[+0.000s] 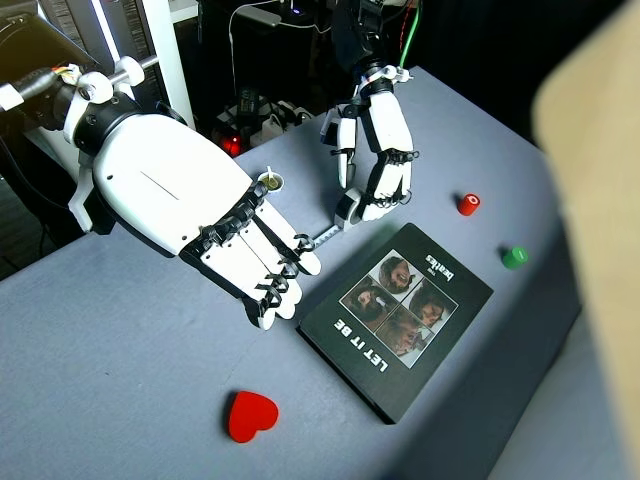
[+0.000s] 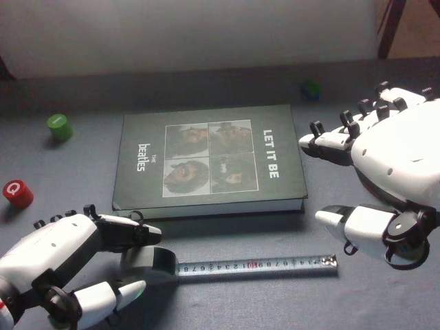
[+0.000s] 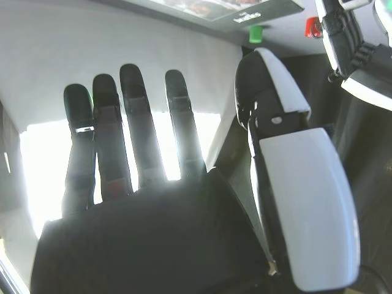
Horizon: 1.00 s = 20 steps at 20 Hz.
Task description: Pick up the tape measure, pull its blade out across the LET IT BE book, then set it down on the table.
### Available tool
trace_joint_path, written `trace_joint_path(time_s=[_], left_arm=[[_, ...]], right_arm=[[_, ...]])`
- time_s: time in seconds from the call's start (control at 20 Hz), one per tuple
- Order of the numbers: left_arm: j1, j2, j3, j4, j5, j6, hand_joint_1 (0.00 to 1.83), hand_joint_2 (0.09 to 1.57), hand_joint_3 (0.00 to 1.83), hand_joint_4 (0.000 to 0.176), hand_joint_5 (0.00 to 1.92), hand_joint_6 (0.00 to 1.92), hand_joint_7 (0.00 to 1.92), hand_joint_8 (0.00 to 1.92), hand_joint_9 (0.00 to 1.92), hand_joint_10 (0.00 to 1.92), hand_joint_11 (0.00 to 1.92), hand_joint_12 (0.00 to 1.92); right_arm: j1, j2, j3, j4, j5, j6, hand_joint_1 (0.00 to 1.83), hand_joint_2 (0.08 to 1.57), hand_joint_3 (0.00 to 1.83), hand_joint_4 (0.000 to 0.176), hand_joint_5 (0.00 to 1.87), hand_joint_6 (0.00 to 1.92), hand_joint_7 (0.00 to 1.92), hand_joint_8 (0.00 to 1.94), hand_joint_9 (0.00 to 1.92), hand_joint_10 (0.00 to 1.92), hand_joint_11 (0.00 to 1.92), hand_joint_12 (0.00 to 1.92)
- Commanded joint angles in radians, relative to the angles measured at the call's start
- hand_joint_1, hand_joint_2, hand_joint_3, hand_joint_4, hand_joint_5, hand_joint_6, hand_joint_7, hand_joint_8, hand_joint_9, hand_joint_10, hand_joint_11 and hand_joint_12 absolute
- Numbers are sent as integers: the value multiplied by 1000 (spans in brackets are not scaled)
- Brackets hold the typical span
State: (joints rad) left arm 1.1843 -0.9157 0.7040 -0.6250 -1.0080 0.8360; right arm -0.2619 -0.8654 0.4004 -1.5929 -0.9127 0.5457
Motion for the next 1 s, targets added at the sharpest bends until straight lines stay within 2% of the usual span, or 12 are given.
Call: trace_joint_path(time_s=[0.0,0.65,0.95], left_arm=[[-13,-5,4,32,-100,-2,1109,1165,0,0,705,0,749,0,690,0,352,794],[-18,-39,51,34,-87,31,1113,1160,0,0,718,2,764,3,713,7,361,798],[-19,-57,48,30,-87,78,1126,1153,0,0,731,7,769,2,710,3,355,795]], right_arm=[[8,5,-5,-81,-20,1,329,1257,0,116,268,3,391,2,332,7,17,974],[10,5,-5,-81,-17,1,334,1261,0,112,291,5,422,5,371,9,38,991],[12,5,-5,-81,-15,1,345,1267,1,113,272,0,417,1,372,6,38,993]])
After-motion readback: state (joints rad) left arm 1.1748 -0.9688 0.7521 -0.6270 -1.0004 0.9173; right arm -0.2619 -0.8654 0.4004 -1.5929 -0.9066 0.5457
